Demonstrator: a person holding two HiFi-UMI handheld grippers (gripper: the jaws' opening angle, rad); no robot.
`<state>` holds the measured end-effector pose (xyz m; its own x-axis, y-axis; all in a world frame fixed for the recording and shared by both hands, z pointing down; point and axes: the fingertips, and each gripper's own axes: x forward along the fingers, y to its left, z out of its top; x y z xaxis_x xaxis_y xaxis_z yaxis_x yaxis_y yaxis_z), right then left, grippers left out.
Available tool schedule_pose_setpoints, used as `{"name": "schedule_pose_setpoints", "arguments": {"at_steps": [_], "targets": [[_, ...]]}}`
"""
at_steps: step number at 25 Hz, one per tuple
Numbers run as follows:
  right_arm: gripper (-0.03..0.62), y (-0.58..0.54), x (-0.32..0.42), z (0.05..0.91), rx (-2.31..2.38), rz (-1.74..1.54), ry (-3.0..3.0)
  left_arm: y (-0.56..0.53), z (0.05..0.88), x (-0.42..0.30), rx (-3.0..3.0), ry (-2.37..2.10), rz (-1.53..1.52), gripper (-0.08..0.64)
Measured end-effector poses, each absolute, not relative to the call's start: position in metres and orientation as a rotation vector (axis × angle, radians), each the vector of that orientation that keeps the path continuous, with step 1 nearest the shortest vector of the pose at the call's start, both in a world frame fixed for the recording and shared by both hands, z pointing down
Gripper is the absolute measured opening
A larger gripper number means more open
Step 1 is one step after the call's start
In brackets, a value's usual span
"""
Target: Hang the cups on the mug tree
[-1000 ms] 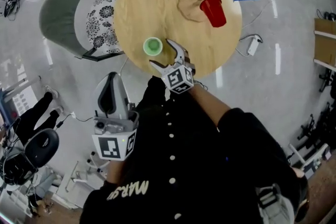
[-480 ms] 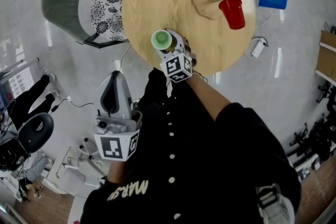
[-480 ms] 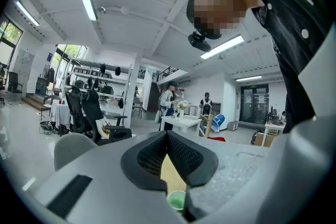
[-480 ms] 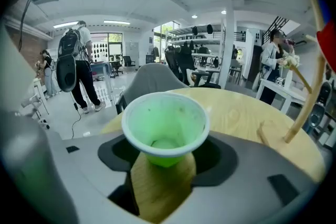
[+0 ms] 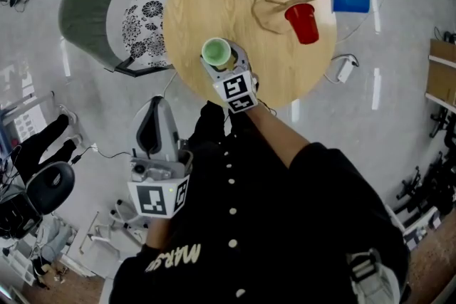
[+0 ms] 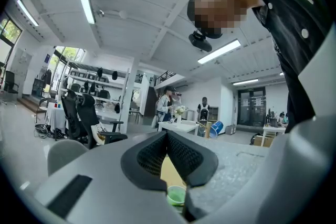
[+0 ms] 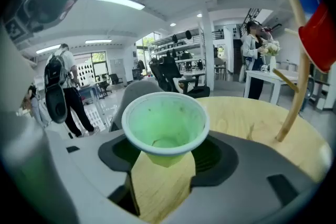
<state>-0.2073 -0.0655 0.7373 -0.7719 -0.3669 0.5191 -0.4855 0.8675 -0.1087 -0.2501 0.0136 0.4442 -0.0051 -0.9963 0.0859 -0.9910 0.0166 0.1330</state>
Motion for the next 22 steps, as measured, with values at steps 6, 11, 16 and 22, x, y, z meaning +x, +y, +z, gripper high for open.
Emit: {"name": "schedule_pose_setpoints", "arguments": {"at_steps": [6,11,16,22], "targets": [[0.285,-0.11,-0.206,0.652,0.874,0.605,-2.673,0.009,0.411,-0.234,2.183,-2.108,-0.106,-0.005],[0.285,-0.147,-0.2,0.577,1.025,1.005,-2.814,0.0,0.384,-0.222,2.268,-2.071,-0.142,-0.005],[0.286,-0.174,-0.186,0.52,1.096,1.315,-2.923,-0.001,0.365,-0.207,2.346,-2.03,-0.168,-0.005],[0.276,-0.196,-0.171,0.466,0.977,1.668,-3.065,-0.001,0.349,-0.193,2.418,-1.996,-0.185,-0.005]]}}
